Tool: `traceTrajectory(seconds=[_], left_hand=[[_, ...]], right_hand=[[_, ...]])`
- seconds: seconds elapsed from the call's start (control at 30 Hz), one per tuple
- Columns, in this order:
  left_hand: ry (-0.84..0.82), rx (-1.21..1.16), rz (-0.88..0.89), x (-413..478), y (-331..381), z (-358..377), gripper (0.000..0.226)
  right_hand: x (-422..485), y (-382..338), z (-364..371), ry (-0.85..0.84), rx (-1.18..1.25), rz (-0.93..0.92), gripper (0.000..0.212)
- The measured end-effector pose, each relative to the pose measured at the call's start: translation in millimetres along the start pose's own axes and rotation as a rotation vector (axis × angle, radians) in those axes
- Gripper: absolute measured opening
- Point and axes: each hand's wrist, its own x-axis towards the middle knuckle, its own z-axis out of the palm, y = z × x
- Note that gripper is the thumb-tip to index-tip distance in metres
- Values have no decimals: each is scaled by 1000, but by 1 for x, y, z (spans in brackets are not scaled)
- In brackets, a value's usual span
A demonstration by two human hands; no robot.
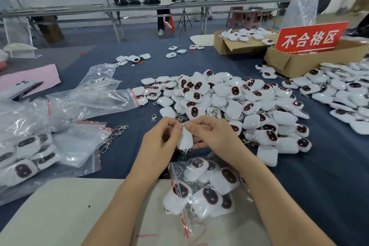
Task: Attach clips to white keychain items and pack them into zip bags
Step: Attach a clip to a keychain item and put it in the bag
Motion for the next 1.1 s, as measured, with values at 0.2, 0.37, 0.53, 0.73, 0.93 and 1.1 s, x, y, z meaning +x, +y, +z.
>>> traceTrajectory(seconds=[0.2,0.37,0.53,0.73,0.93,1.1], left_hand=[[155,-106,-53,4,1,-5,16],[246,-203,-232,6,-4,-12,25],[303,-381,-290,2,2,-16,37],[346,-433,-293,-13,11,-24,37],[295,-442,-248,-45,23,-35,39],[147,-402,-278,-74,21,-50,37]], right_hand=[[-1,-5,-5,-26,26,-6,15],[-3,-19,-14,47,39,-24,18],[-19,-25,-17,138,-224,-105,22],[-48,-2,0,231,-643,-141,27],[-56,-6,5,199,-718,-42,29],[-61,-25,-1,155,-615,-18,25]])
